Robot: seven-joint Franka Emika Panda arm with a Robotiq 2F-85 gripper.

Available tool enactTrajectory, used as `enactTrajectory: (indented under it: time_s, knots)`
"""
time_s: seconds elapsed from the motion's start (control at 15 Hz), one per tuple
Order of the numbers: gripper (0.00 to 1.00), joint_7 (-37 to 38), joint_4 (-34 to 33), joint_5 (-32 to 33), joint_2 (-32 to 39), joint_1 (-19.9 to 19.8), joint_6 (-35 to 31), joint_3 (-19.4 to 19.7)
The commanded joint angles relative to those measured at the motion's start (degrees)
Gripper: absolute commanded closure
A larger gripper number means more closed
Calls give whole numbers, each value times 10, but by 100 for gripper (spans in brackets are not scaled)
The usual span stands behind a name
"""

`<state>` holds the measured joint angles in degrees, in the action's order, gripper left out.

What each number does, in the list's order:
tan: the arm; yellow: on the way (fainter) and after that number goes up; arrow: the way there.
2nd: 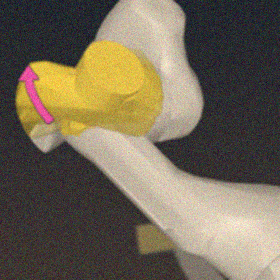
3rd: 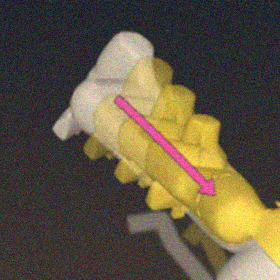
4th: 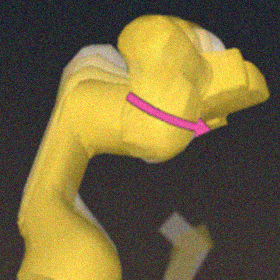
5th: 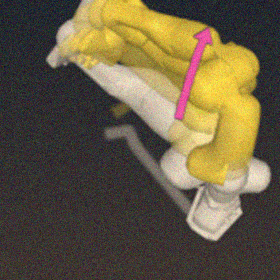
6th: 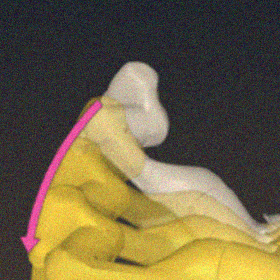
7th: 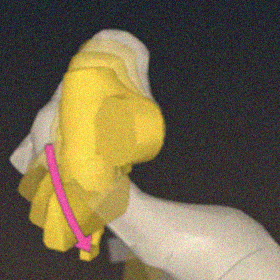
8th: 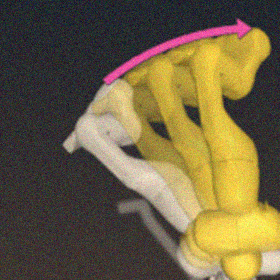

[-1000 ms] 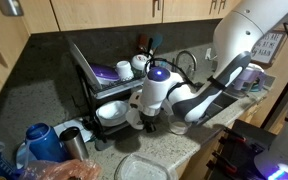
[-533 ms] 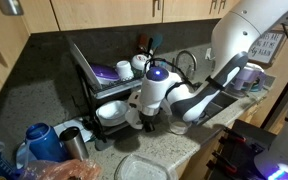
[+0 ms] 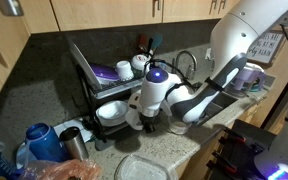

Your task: Pick the white bowl on the counter and place it in the dish rack

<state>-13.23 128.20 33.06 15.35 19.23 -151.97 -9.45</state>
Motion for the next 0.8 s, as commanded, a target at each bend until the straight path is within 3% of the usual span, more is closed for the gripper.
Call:
enactTrajectory:
  time_s: [0.0,0.53,0.73]
  knots:
    - [97,16,-14,33,0,0,-11,0]
    - [97,29,-54,80,32,-4,-45,10]
    - [97,93,-76,121,64,15,-79,45]
